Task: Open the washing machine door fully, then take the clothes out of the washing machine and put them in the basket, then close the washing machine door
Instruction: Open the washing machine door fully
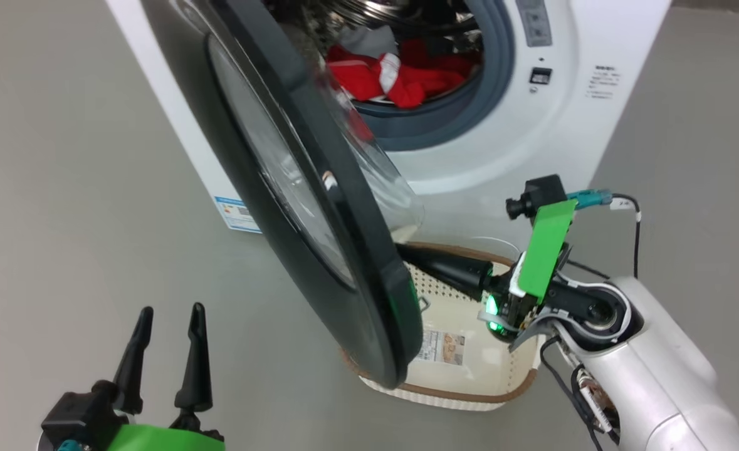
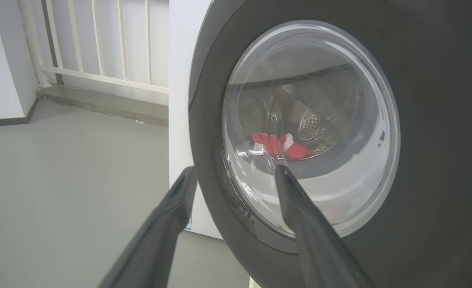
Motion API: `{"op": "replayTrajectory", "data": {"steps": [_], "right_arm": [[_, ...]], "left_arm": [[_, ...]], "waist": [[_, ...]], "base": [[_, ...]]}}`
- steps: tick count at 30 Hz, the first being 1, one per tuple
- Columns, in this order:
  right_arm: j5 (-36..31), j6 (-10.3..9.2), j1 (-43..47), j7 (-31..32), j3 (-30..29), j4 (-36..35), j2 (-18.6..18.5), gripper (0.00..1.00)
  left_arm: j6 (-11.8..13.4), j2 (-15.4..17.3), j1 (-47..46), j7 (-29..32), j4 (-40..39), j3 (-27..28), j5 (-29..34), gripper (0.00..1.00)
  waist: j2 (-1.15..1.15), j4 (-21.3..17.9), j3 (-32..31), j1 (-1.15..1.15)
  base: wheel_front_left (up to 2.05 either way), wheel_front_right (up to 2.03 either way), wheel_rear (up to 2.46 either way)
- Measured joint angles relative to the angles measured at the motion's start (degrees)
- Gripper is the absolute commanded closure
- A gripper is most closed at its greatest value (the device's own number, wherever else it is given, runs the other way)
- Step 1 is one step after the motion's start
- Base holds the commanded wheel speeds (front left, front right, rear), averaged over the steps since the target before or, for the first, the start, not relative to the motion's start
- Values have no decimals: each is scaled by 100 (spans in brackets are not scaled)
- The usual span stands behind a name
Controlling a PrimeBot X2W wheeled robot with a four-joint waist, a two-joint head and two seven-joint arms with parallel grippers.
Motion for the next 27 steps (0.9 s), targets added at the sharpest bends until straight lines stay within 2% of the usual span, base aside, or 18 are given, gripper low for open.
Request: {"op": "replayTrajectory", "data": {"steps": [18, 27], "right_arm": [[530, 0, 520, -410, 688, -53, 20, 100], [670, 0, 372, -479, 1096, 90, 25, 100]], "left_arm": [[-26, 15, 273, 0, 88, -67, 148, 0], [33, 20, 407, 0, -194, 42, 145, 0]], "waist": [[0, 992, -628, 0], [0, 1204, -592, 0]], "base": [[0, 0, 0], [0, 0, 0]]}}
